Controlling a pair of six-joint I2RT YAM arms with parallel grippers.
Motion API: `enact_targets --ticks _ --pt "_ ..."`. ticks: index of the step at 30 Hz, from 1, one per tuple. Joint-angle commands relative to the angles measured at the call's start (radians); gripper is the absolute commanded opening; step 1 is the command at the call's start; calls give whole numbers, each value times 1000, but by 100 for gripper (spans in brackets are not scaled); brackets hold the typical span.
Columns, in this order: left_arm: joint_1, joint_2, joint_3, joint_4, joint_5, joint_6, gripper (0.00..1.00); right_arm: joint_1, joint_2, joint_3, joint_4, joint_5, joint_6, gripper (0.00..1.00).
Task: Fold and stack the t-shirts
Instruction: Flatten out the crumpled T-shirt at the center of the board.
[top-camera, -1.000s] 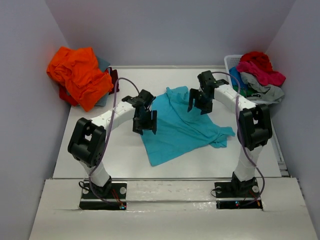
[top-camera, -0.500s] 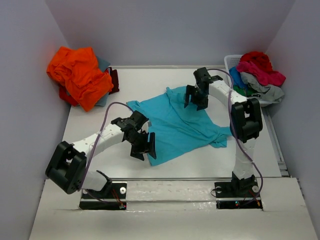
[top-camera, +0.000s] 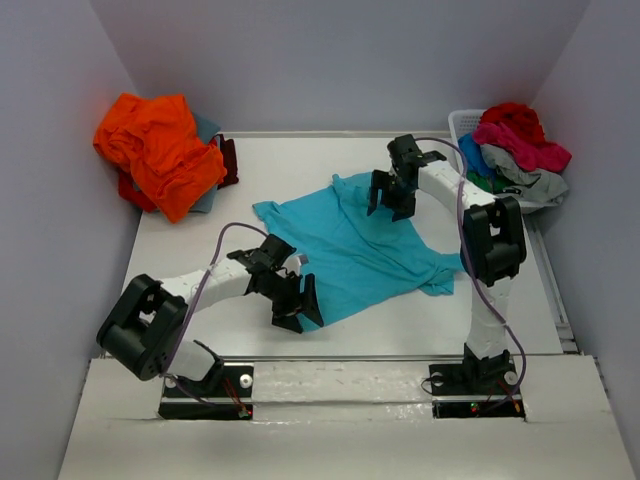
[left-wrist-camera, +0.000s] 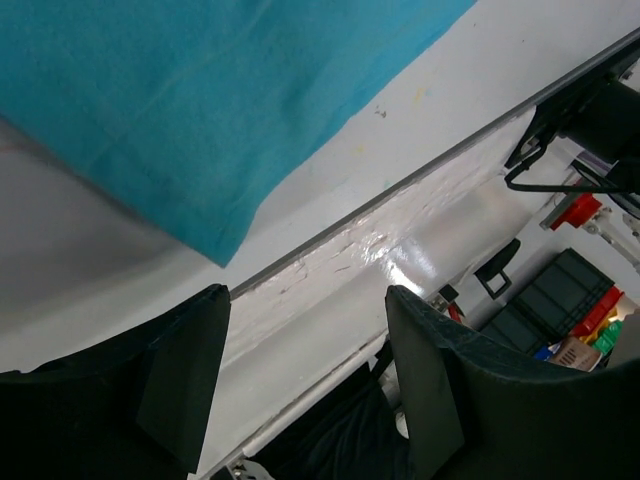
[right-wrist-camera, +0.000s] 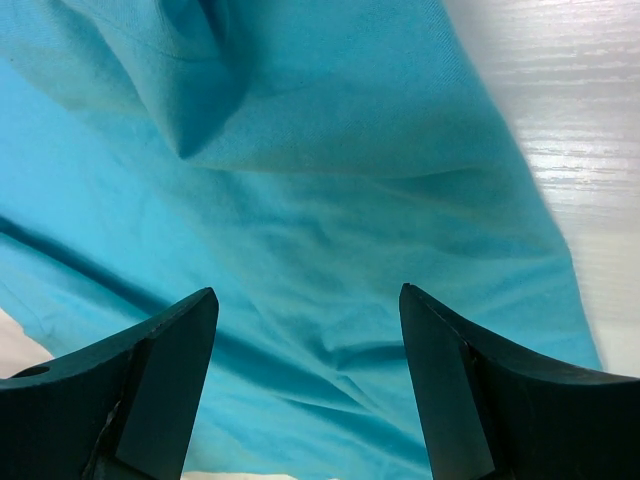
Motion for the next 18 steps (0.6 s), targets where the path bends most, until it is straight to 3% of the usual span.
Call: enact_targets --ticks 1,9,18 --pt "-1 54 -9 122 49 -21 74 -4 -93 -13 10 -20 -1 79" --pt "17 109 -33 144 13 -9 74 -4 -154 -41 5 -27 -4 79" --pt "36 39 4 35 -31 32 74 -4 -167 -74 20 -45 5 79"
